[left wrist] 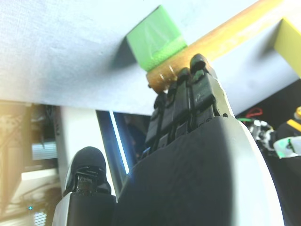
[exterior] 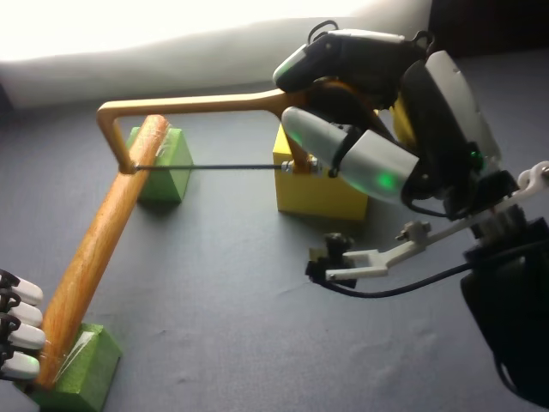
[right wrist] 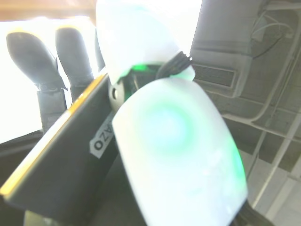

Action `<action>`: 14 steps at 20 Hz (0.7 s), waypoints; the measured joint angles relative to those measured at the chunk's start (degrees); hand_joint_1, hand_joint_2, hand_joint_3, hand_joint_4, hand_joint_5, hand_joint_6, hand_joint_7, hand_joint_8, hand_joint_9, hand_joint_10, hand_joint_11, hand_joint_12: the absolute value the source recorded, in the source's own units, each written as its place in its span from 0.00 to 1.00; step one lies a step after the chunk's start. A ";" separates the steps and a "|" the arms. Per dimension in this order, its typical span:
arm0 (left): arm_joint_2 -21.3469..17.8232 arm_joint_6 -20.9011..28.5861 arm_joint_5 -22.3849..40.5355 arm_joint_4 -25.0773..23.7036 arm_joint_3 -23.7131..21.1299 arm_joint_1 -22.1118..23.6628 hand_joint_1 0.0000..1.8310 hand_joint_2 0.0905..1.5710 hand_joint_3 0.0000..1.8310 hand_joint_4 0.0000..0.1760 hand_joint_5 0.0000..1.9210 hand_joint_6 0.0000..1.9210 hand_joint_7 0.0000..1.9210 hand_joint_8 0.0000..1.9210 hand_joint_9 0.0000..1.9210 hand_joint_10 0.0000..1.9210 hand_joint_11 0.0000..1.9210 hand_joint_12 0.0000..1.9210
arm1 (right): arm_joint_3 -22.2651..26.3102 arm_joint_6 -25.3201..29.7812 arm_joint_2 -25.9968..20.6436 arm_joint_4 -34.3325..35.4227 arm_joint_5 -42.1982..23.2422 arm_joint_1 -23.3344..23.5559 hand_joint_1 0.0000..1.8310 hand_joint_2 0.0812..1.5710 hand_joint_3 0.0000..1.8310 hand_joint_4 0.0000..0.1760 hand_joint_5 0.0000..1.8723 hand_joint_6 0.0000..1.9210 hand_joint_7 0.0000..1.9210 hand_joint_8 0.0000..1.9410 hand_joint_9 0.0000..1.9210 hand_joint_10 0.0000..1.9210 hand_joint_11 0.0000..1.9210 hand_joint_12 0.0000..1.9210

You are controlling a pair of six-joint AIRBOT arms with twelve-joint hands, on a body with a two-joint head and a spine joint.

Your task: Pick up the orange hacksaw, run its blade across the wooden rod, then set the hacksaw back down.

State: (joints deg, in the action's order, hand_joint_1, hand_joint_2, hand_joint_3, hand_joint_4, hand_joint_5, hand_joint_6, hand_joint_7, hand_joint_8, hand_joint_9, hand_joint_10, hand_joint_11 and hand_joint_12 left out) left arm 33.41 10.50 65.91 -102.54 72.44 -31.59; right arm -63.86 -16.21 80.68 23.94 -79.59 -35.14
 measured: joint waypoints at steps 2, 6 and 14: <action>0.00 0.00 0.00 0.00 0.00 0.00 0.00 0.79 0.00 0.00 0.01 0.00 0.03 0.00 0.02 0.00 0.02 0.02 | -0.11 -0.63 1.05 0.63 0.28 0.00 0.74 0.71 0.00 0.00 0.50 0.43 0.46 0.62 0.46 0.71 0.48 0.74; 0.00 0.00 -0.04 -0.09 0.07 0.00 0.00 0.78 0.00 0.00 0.01 0.00 0.03 0.01 0.02 0.00 0.02 0.03 | -0.15 -1.84 2.45 0.72 1.20 -0.13 0.69 0.70 0.00 0.00 0.54 0.40 0.51 0.63 0.50 0.61 0.48 0.75; 0.00 0.00 -0.04 -0.07 0.13 -0.02 0.00 0.79 0.00 0.00 0.01 0.00 0.02 0.00 0.01 0.00 0.00 0.08 | -1.09 -3.15 3.74 0.85 2.51 -0.90 0.70 0.71 0.00 0.00 0.53 0.41 0.48 0.66 0.48 0.67 0.49 0.75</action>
State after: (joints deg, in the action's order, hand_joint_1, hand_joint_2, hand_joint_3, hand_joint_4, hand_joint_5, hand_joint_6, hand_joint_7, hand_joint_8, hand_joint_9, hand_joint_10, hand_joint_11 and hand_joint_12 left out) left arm 33.41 10.50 65.87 -102.61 72.58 -31.62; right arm -64.95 -19.35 84.42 24.80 -77.08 -36.03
